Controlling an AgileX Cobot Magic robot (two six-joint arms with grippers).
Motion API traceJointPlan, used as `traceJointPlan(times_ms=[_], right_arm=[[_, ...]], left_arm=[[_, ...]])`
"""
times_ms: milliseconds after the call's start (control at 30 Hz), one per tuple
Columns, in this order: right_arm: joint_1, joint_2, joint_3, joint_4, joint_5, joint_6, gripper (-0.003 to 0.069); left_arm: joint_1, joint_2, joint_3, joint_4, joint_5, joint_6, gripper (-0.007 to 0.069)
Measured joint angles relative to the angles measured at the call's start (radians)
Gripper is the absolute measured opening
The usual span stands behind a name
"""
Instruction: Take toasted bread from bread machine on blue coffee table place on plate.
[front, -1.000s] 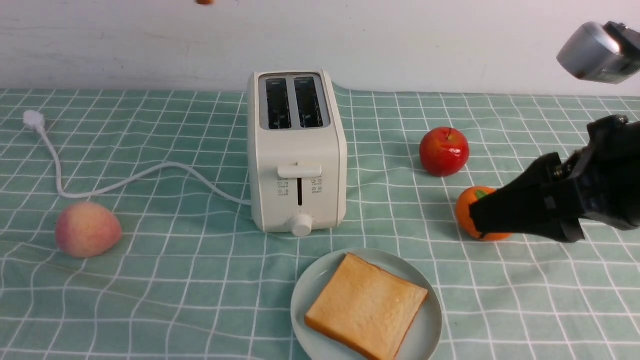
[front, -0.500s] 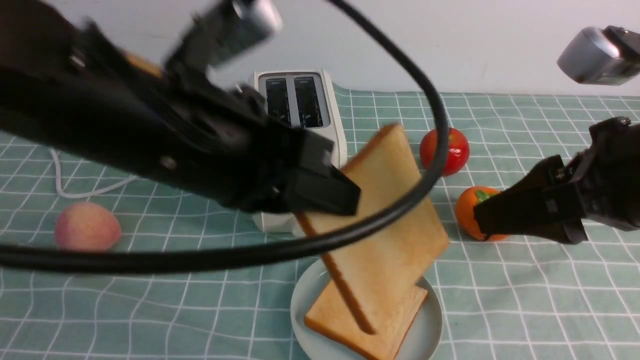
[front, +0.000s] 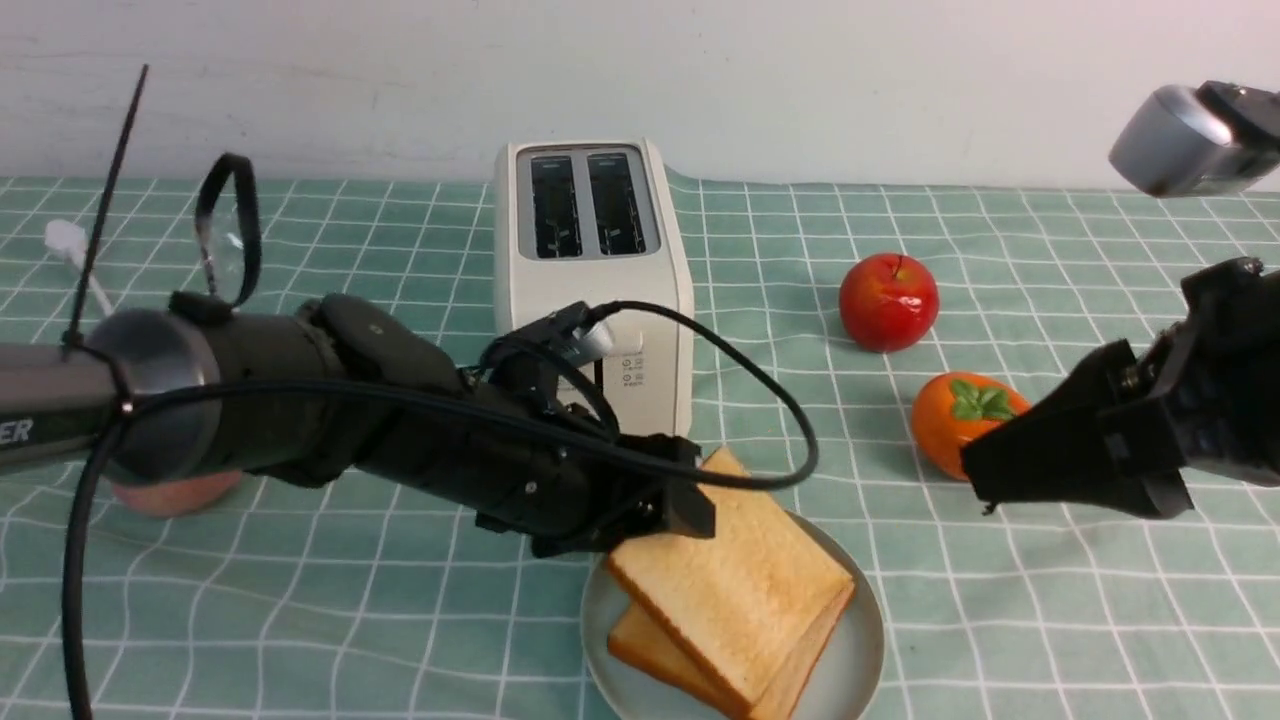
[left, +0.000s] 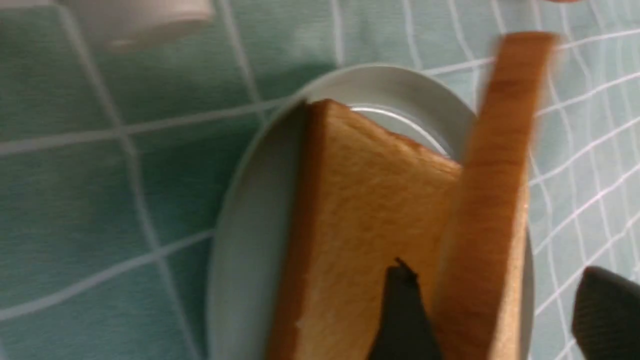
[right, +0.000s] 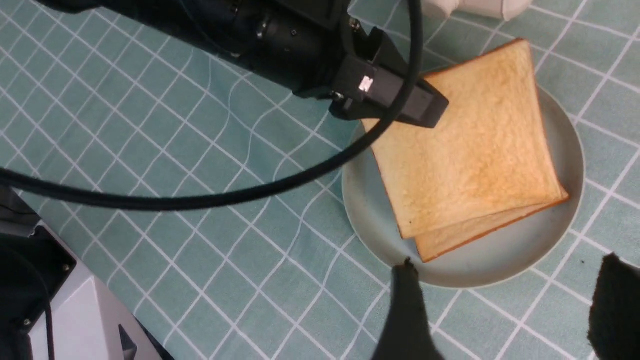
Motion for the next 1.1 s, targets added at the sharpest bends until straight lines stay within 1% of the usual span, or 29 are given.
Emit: traceJointPlan(times_ms=[67,133,167,200,233,300,333,400,433,467,500,533,600,667,700,733,767,800,833,867,900,933,967,1000,1100], right_arm=[[0.000,0.000,0.000,-0.023,0.000,0.000,0.0426],[0.000,0.000,0.000,-0.043,0.000,0.004,0.0382],[0.000,0.000,0.000,-0.047,0.000,0.007,0.0370],[-0.001,0.000,0.000,-0.061,0.000,0.028,0.0321],[-0.004,0.000,0.000,-0.069,0.000,0.044,0.0288],[-0.028,-0.015,0.000,-0.102,0.002,0.098,0.0171],[-0.037,-0.026,0.000,-0.113,0.003,0.118,0.0140],[-0.069,-0.074,0.014,-0.155,-0.006,0.165,0.0022],[-0.076,-0.096,0.032,-0.164,-0.013,0.178,0.0000],[-0.081,-0.127,0.053,-0.172,-0.027,0.183,-0.0011],[-0.083,-0.133,0.059,-0.174,-0.031,0.184,-0.0015],[-0.085,-0.178,0.120,-0.176,-0.061,0.184,-0.0020],[-0.085,-0.246,0.214,-0.166,-0.122,0.167,-0.0020],[-0.085,-0.323,0.356,-0.133,-0.230,0.112,-0.0020],[-0.085,-0.365,0.427,-0.116,-0.285,0.079,-0.0020],[-0.085,-0.381,0.441,-0.112,-0.309,0.073,-0.0020],[-0.085,-0.439,0.542,-0.087,-0.392,0.027,-0.0020],[-0.085,-0.447,0.571,-0.084,-0.404,0.015,-0.0020],[-0.085,-0.484,0.642,-0.067,-0.467,-0.013,-0.0020],[-0.085,-0.538,0.749,-0.039,-0.575,-0.051,-0.0019],[-0.085,-0.560,0.811,-0.030,-0.630,-0.067,-0.0019],[-0.085,-0.580,0.868,-0.023,-0.683,-0.079,-0.0019],[-0.085,-0.584,0.878,-0.023,-0.692,-0.081,-0.0019],[-0.082,-0.612,0.944,-0.011,-0.753,-0.087,-0.0019],[-0.079,-0.674,1.039,0.028,-0.840,-0.091,-0.0018]], left_arm=[[0.045,-0.048,0.000,0.110,0.014,-0.056,0.0612],[0.100,-0.112,-0.007,0.204,0.053,-0.104,0.0651],[0.107,-0.125,-0.009,0.223,0.059,-0.109,0.0652],[0.155,-0.175,-0.023,0.281,0.117,-0.161,0.0655],[0.192,-0.202,-0.032,0.308,0.149,-0.191,0.0650],[0.271,-0.286,-0.045,0.368,0.240,-0.276,0.0617],[0.301,-0.319,-0.046,0.388,0.283,-0.302,0.0590],[0.337,-0.377,-0.044,0.413,0.349,-0.327,0.0518],[0.340,-0.405,-0.038,0.414,0.364,-0.331,0.0471],[0.336,-0.426,-0.031,0.409,0.373,-0.330,0.0428],[0.334,-0.431,-0.029,0.408,0.373,-0.330,0.0417],[0.313,-0.465,-0.012,0.389,0.379,-0.317,0.0330],[0.271,-0.508,0.013,0.370,0.388,-0.299,0.0195],[0.209,-0.570,0.039,0.377,0.410,-0.291,0.0051],[0.190,-0.593,0.049,0.387,0.424,-0.293,0.0013],[0.181,-0.599,0.054,0.390,0.430,-0.295,-0.0001],[0.151,-0.651,0.082,0.414,0.451,-0.318,-0.0014],[0.151,-0.658,0.087,0.418,0.452,-0.322,-0.0014],[0.135,-0.694,0.115,0.433,0.455,-0.349,-0.0014],[0.114,-0.755,0.177,0.456,0.446,-0.397,-0.0014],[0.105,-0.795,0.218,0.464,0.436,-0.429,-0.0014],[0.100,-0.837,0.260,0.471,0.422,-0.459,-0.0014],[0.099,-0.845,0.260,0.471,0.419,-0.465,-0.0014],[0.095,-0.904,0.326,0.476,0.401,-0.495,-0.0014],[0.094,-1.037,0.424,0.480,0.369,-0.557,-0.0014]])
